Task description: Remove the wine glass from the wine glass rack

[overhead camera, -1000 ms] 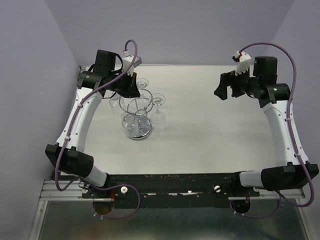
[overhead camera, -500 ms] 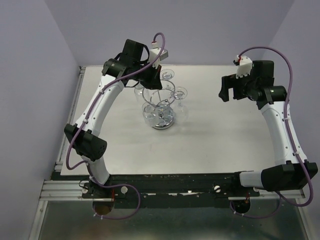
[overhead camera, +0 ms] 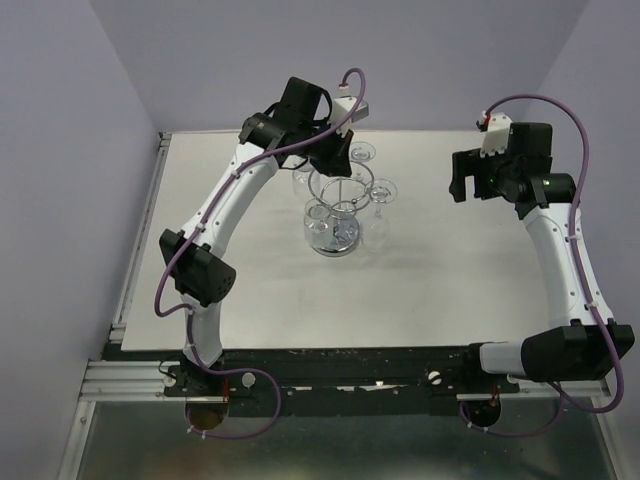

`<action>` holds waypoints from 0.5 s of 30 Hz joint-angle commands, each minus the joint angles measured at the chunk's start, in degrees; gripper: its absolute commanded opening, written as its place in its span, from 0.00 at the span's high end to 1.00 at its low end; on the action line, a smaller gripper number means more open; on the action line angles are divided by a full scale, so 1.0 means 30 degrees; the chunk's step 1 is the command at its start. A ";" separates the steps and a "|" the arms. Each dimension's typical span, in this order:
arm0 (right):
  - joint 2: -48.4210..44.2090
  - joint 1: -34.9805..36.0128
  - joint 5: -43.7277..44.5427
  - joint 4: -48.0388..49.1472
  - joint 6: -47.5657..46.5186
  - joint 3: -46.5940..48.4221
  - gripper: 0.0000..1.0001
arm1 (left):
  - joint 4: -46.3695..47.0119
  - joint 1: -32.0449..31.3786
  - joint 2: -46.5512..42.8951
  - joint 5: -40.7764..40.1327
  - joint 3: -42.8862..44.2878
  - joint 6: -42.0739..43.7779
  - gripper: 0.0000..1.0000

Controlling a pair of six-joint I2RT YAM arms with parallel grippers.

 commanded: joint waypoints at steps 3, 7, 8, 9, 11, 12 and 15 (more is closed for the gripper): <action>-0.0243 -0.0090 0.0108 0.0229 -0.0110 -0.0559 0.00 | 0.4519 -0.0123 -0.1301 0.1648 0.1841 -0.0015 1.00; -0.0155 -0.0061 -0.0214 0.0171 -0.0052 -0.0442 0.00 | 0.4548 -0.0152 -0.1418 0.1444 0.1694 -0.0132 1.00; -0.0155 -0.0090 -0.0273 0.0171 -0.0081 -0.0413 0.00 | 0.4577 -0.0152 -0.1476 0.1357 0.1723 -0.0074 1.00; -0.0126 -0.0061 -0.0331 0.0113 -0.0023 -0.0383 0.00 | 0.4636 -0.0152 -0.1535 0.1124 0.1724 -0.0103 0.99; -0.0097 -0.0061 -0.0681 -0.0091 -0.0110 -0.0267 0.00 | 0.4899 -0.0181 -0.1739 0.0422 0.1753 -0.0308 0.85; -0.0096 -0.0061 -0.0857 -0.0209 -0.0139 -0.0179 0.00 | 0.5016 -0.0152 -0.1827 0.0099 0.1753 -0.0250 0.75; -0.0096 -0.0061 -0.1677 -0.0502 -0.0198 0.0027 0.00 | 0.5220 -0.0181 -0.2295 -0.1013 0.1608 0.0043 0.48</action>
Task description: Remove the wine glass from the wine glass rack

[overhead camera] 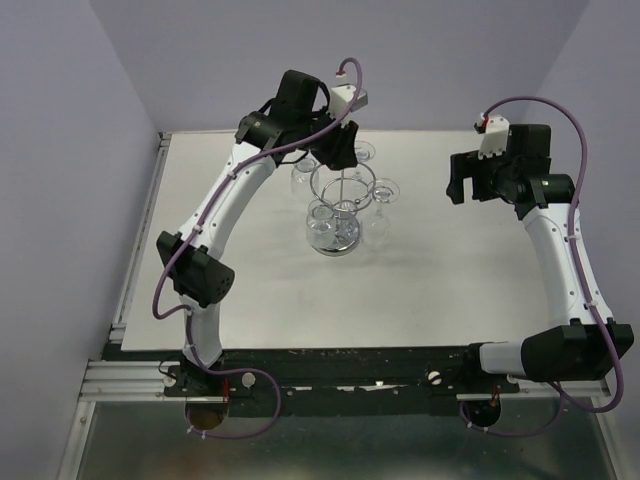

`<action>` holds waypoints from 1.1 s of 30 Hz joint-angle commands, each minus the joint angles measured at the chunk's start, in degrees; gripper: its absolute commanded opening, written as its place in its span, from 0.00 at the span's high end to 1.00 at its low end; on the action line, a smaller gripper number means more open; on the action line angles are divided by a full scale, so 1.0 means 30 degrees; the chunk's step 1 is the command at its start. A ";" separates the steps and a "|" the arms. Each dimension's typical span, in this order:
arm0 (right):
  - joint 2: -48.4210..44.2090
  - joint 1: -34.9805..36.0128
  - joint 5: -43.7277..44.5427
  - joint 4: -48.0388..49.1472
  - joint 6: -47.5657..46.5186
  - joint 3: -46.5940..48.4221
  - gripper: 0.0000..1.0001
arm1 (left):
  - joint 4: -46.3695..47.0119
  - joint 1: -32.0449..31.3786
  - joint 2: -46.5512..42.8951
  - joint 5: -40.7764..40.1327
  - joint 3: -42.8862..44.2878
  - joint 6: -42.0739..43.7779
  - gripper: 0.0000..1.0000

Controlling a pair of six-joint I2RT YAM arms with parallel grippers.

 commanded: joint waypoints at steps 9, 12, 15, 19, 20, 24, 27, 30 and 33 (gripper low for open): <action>-0.0009 -0.0061 -0.2920 -0.0972 0.0065 0.0875 0.00 | 0.7613 -0.0116 -0.7081 -0.2811 -0.3076 0.1734 0.11; -0.0038 -0.0061 -0.2802 -0.0914 0.0037 0.0962 0.00 | 0.7553 -0.0028 -0.9159 -0.3515 -0.5531 0.2231 0.02; 0.0020 -0.0061 -0.3007 -0.0797 0.0182 0.1109 0.00 | 0.7613 0.0031 -1.1825 -0.4219 -0.9220 0.2525 0.01; 0.0458 -0.0061 -0.3008 -0.0562 0.0329 0.1868 0.00 | 0.7527 0.0177 -1.5401 -0.4019 -1.3678 0.2146 0.01; 0.0605 -0.0090 -0.2804 -0.0562 0.0329 0.2219 0.00 | 0.7147 0.0177 -1.5871 -0.3638 -1.4208 0.1826 0.01; 0.1834 -0.0090 -0.2451 -0.1116 0.0650 0.4501 0.00 | 0.6907 0.0178 -1.7920 -0.3867 -1.7338 0.0915 0.01; 0.1927 -0.0090 -0.2333 -0.1353 0.1119 0.6086 0.00 | 0.9389 0.0178 -2.0204 -0.4453 -2.1231 0.0856 0.01; 0.1428 -0.0061 -0.2714 -0.1498 0.1353 0.6966 0.00 | 1.1854 0.0178 -2.2054 -0.4133 -2.4284 0.1236 0.01; 0.1222 -0.0090 -0.3881 -0.1967 0.1443 0.7350 0.00 | 1.2591 0.0178 -2.2117 -0.4044 -2.5402 0.0975 0.01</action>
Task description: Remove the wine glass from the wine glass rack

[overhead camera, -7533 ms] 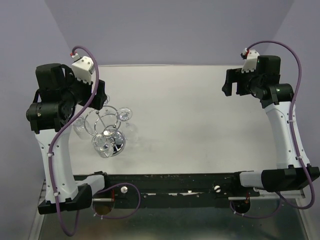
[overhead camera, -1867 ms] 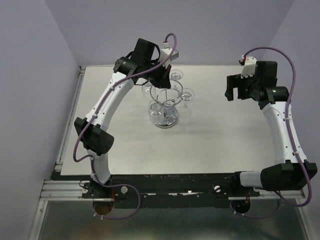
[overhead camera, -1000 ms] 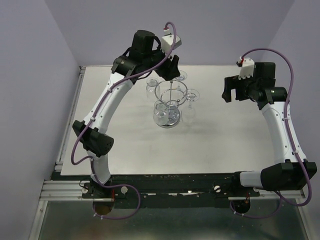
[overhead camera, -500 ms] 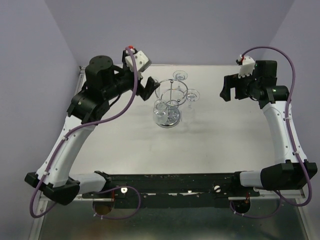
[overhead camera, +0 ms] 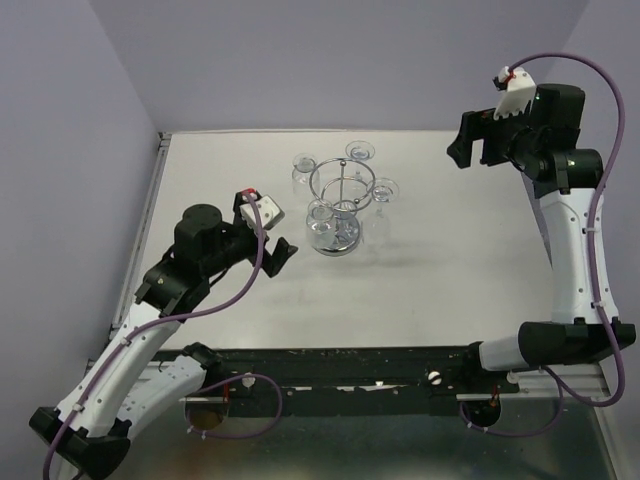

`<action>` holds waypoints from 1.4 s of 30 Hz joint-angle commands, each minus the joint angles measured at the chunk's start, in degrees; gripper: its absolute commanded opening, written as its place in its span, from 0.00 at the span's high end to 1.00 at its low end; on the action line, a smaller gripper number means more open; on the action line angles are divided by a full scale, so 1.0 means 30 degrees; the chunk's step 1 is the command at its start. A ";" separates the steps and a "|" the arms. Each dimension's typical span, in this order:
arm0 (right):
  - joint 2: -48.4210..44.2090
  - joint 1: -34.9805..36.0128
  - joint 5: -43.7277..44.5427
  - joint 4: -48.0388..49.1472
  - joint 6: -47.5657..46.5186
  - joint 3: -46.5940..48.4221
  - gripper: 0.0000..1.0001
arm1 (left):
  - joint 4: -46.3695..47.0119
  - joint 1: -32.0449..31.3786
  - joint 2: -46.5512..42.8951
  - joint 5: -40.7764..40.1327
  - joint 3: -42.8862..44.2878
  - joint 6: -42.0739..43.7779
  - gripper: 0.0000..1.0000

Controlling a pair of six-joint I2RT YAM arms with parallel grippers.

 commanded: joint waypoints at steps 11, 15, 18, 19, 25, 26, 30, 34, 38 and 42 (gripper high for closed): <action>-0.1886 -0.0061 -0.1221 -0.1087 0.0731 0.0383 0.00 | 0.9484 0.0120 0.0508 0.1515 -0.5630 -0.0543 0.01; -0.2912 -0.0061 -0.0605 -0.0824 0.0320 -0.0787 0.00 | 1.2007 0.0120 0.1504 0.1722 -0.6657 -0.0632 0.01; -0.3498 -0.0061 -0.0399 -0.0561 0.0261 -0.1666 0.00 | 1.3299 0.0120 0.2645 0.1750 -0.6922 -0.0632 0.01; -0.3645 -0.0061 -0.0370 -0.0502 0.0232 -0.1843 0.00 | 1.3651 0.0149 0.3026 0.1721 -0.6893 -0.0632 0.01; -0.3910 -0.0061 0.0010 -0.0384 -0.0148 -0.2255 0.00 | 1.5002 0.0149 0.5224 0.1545 -0.6339 -0.0690 0.01; -0.3910 -0.0090 0.0098 -0.0413 -0.0207 -0.2284 0.00 | 1.5060 0.0149 0.5720 0.1603 -0.6250 -0.0690 0.01; -0.3939 -0.0090 0.0129 -0.0355 -0.0266 -0.2547 0.00 | 1.6171 0.0149 0.6573 0.1925 -0.6219 -0.0807 0.01; -0.3910 -0.0090 0.0215 -0.0092 -0.0237 -0.2986 0.00 | 1.6524 0.0149 0.7451 0.2073 -0.5956 -0.0953 0.01; -0.3764 -0.0061 0.0099 -0.0033 -0.0179 -0.3163 0.00 | 1.7928 0.0149 0.8096 0.2102 -0.6132 -0.1216 0.01; -0.3647 -0.0090 0.0099 0.0055 -0.0236 -0.3193 0.00 | 1.8458 0.0149 0.8888 0.2190 -0.5839 -0.1626 0.01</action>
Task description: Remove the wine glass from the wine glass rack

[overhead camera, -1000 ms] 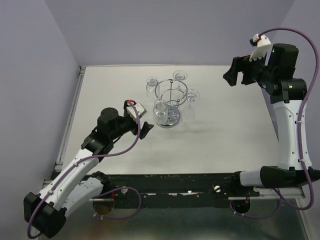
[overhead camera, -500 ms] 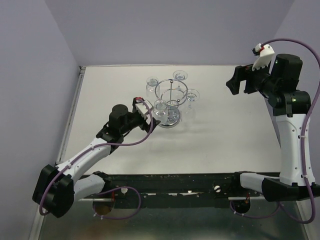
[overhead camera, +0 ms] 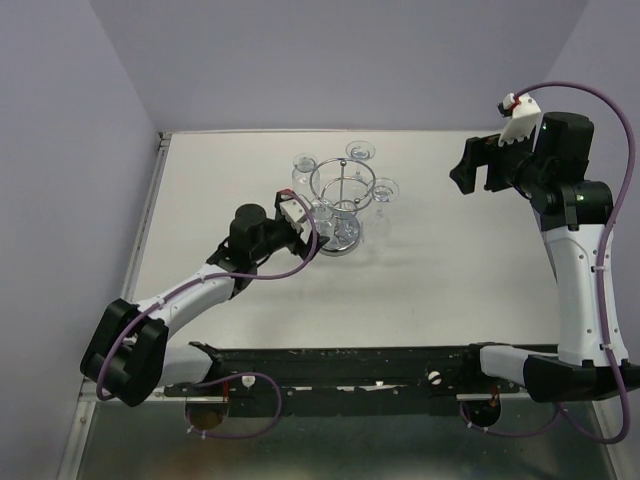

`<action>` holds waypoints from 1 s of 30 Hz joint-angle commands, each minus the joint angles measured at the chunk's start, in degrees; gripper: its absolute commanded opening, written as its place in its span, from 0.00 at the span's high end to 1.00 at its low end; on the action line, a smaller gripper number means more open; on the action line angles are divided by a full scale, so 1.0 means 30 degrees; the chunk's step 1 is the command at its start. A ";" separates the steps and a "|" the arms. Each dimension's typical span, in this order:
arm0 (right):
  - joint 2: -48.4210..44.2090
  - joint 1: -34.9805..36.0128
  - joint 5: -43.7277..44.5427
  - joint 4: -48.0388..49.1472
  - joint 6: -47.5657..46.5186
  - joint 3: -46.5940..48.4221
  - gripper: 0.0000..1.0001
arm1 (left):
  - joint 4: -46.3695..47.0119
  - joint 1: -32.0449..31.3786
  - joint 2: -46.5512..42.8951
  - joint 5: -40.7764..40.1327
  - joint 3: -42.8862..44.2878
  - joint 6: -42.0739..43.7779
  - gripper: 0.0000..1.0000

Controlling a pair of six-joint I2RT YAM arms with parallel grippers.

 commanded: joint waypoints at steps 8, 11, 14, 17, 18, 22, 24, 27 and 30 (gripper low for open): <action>0.0223 -0.0061 0.0340 0.0456 -0.0215 -0.0330 0.00 | 0.2477 0.0062 0.1220 0.1596 0.1070 -0.0784 0.01; 0.0310 -0.0061 0.0281 0.0456 -0.0244 -0.0418 0.00 | 0.2361 0.0061 0.1133 0.2153 0.1129 -0.0638 0.05; 0.0428 -0.0061 0.0193 0.0486 -0.0186 -0.0506 0.00 | 0.1893 0.0061 0.1103 0.2534 0.1188 -0.0491 0.12; 0.0486 -0.0090 0.0047 0.0573 -0.0156 -0.0593 0.00 | 0.1629 0.0061 0.0928 0.2564 0.1071 -0.0520 0.20; 0.0516 -0.0090 0.0047 0.0574 -0.0156 -0.0594 0.00 | 0.1599 0.0061 0.0840 0.2593 0.1012 -0.0520 0.21; 0.0516 -0.0061 -0.0041 0.0661 -0.0156 -0.0681 0.00 | 0.1425 0.0061 0.0314 0.2155 0.0865 -0.0433 0.24; 0.0516 -0.0061 -0.0100 0.0691 -0.0127 -0.0769 0.00 | 0.1365 0.0061 -0.0067 0.2066 0.0778 -0.0171 0.25; 0.0516 -0.0090 -0.0188 0.0720 -0.0156 -0.0916 0.00 | 0.1014 0.0061 -0.0478 0.2242 0.0807 0.0358 0.28; 0.0458 -0.0061 -0.0305 0.0778 -0.0127 -0.1091 0.00 | 0.0633 0.0061 -0.0625 0.2446 0.0953 0.0447 0.33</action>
